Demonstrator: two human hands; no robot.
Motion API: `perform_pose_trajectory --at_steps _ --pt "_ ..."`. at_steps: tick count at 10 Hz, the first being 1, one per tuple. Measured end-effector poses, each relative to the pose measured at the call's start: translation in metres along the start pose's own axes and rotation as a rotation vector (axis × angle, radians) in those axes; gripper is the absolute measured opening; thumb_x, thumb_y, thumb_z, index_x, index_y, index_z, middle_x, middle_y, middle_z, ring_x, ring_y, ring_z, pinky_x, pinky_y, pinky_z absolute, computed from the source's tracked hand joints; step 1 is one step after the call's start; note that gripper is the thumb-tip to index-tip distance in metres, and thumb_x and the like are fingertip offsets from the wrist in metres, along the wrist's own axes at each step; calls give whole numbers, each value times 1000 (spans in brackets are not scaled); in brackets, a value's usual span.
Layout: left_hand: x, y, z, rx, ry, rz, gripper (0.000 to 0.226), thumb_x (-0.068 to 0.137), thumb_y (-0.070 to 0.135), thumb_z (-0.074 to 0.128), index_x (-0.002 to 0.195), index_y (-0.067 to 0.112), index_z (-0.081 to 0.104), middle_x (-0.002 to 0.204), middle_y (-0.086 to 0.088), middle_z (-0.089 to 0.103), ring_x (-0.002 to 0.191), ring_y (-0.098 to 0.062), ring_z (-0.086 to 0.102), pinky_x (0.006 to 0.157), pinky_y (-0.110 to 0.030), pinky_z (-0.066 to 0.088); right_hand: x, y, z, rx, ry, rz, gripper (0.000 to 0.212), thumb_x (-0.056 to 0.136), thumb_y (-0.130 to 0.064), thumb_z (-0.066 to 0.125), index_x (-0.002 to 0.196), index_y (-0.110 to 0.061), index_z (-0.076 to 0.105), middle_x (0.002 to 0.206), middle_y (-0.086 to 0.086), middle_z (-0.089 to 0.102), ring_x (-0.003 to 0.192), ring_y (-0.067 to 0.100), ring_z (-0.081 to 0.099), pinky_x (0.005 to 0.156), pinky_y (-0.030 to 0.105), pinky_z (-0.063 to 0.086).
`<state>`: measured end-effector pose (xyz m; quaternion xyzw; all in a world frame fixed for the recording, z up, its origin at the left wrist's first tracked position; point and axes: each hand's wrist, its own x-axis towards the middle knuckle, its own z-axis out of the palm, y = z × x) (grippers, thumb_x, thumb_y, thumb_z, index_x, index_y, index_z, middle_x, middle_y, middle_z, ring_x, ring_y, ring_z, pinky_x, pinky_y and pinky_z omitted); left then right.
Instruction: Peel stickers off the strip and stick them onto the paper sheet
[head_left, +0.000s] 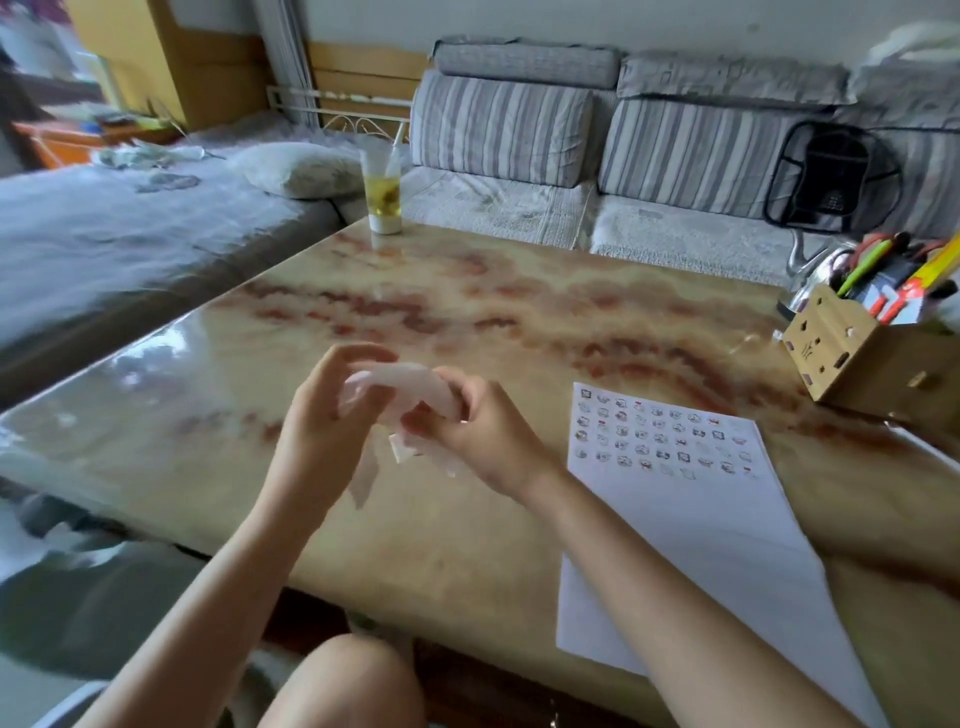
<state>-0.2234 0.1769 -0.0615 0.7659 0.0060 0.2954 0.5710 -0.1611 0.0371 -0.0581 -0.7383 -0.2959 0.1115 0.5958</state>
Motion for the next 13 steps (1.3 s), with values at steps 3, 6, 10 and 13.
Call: perform_pose_trajectory --at_steps 3,6,10,13 --pt "-99 -6 -145 221 257 -107 31 86 16 67 83 47 61 87 23 68 79 8 61 68 -7 46 3 -19 189 82 -226 105 24 80 3 64 85 -21 63 90 6 65 86 20 62 84 35 54" --pt "-220 -88 -186 418 549 -390 43 81 -10 63 75 32 60 76 36 62 69 16 57 59 -2 38 -65 56 306 -161 -528 109 32 82 6 56 112 -2 60 116 17 58 106 27 56 89 24 44" --pt "-248 -152 -169 442 249 -663 31 81 -2 59 86 29 62 96 5 64 91 -19 61 71 -22 44 -76 66 271 -482 -892 333 54 91 -9 54 143 -12 40 153 12 31 137 27 36 109 32 33" --pt "-237 -173 -167 824 -220 -647 56 74 29 76 126 35 55 144 4 43 135 -23 31 111 -39 28 -65 41 240 -608 -725 249 32 93 -15 50 124 -16 61 125 7 63 114 24 58 98 37 47"
